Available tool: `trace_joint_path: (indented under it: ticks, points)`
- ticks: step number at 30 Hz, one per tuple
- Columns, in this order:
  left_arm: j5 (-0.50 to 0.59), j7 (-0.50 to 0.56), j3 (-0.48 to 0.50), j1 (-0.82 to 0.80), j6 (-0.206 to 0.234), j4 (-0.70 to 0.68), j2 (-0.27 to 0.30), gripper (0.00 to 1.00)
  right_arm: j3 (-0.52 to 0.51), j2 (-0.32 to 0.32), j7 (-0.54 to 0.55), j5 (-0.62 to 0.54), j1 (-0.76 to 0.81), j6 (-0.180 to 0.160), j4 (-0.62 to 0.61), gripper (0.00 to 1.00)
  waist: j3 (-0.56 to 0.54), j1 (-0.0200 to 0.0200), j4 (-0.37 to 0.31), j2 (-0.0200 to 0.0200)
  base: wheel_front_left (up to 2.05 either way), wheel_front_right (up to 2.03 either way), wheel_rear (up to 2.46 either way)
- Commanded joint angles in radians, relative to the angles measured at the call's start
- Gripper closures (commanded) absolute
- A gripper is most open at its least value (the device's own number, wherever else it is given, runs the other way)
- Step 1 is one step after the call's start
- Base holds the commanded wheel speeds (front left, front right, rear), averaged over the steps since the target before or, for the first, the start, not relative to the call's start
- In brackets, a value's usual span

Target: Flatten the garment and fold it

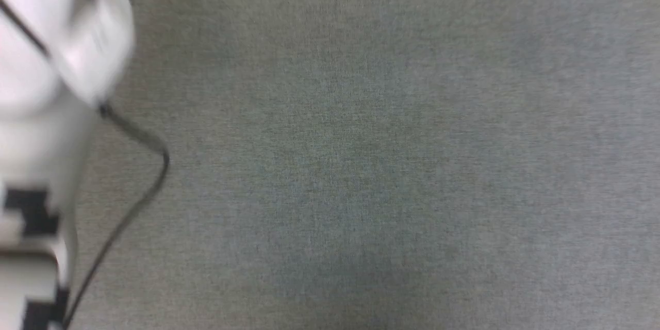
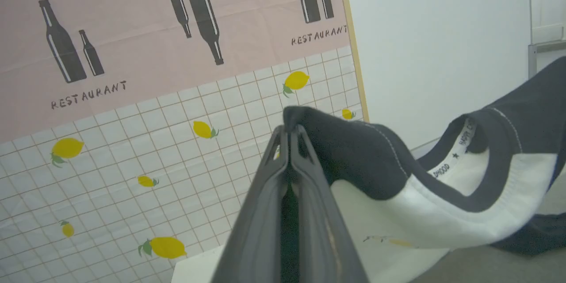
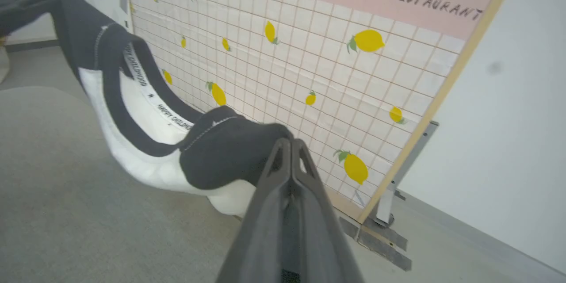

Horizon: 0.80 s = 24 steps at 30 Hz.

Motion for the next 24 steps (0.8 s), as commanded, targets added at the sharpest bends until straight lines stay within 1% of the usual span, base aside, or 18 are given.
trace_joint_path:
  ticks: [1,4,7,11,14,16,19,22,24]
  points:
    - [-0.018,0.013,-0.004,0.074,0.014,-0.053,0.013,1.00,-0.016,-0.019,0.002,0.018,0.065,-0.002,-0.042,1.00,-0.070,-0.0001,0.001,0.0000,0.00,0.00,0.00]
    - [-0.038,0.053,-0.015,0.240,0.052,-0.195,0.039,1.00,-0.067,-0.052,0.019,0.030,0.222,-0.002,-0.156,1.00,-0.121,-0.0001,0.000,0.0000,0.00,0.00,0.00]
    - [-0.049,0.090,-0.027,0.388,0.093,-0.313,0.065,1.00,-0.127,-0.047,0.046,0.024,0.378,-0.002,-0.242,1.00,-0.165,-0.0001,0.000,0.0000,0.00,0.00,0.00]
    - [-0.047,0.137,-0.054,0.564,0.141,-0.429,0.104,1.00,-0.230,0.002,0.084,0.005,0.600,-0.002,-0.335,1.00,-0.224,-0.0001,0.006,0.0000,0.00,0.00,0.00]
    - [-0.057,0.164,-0.071,0.685,0.176,-0.485,0.124,1.00,-0.311,0.067,0.106,-0.024,0.780,-0.002,-0.405,1.00,-0.272,-0.0001,0.010,0.0000,0.00,0.00,0.00]
    - [-0.070,0.181,-0.082,0.748,0.187,-0.508,0.135,1.00,-0.350,0.104,0.126,-0.044,0.879,-0.002,-0.444,1.00,-0.298,-0.0001,0.014,0.0000,0.00,0.00,0.00]
    - [-0.094,0.222,-0.110,0.834,0.193,-0.525,0.152,1.00,-0.397,0.155,0.159,-0.071,1.009,-0.002,-0.491,1.00,-0.340,-0.0001,0.020,0.0000,0.00,0.00,0.00]
    - [-0.131,0.279,-0.152,0.923,0.188,-0.535,0.165,1.00,-0.423,0.194,0.208,-0.087,1.137,-0.002,-0.524,1.00,-0.382,-0.0001,0.022,0.0000,0.00,0.00,0.00]
    - [-0.153,0.310,-0.179,0.971,0.181,-0.533,0.173,1.00,-0.435,0.207,0.234,-0.097,1.208,-0.002,-0.537,1.00,-0.407,-0.0001,0.024,0.0000,0.00,0.00,0.00]
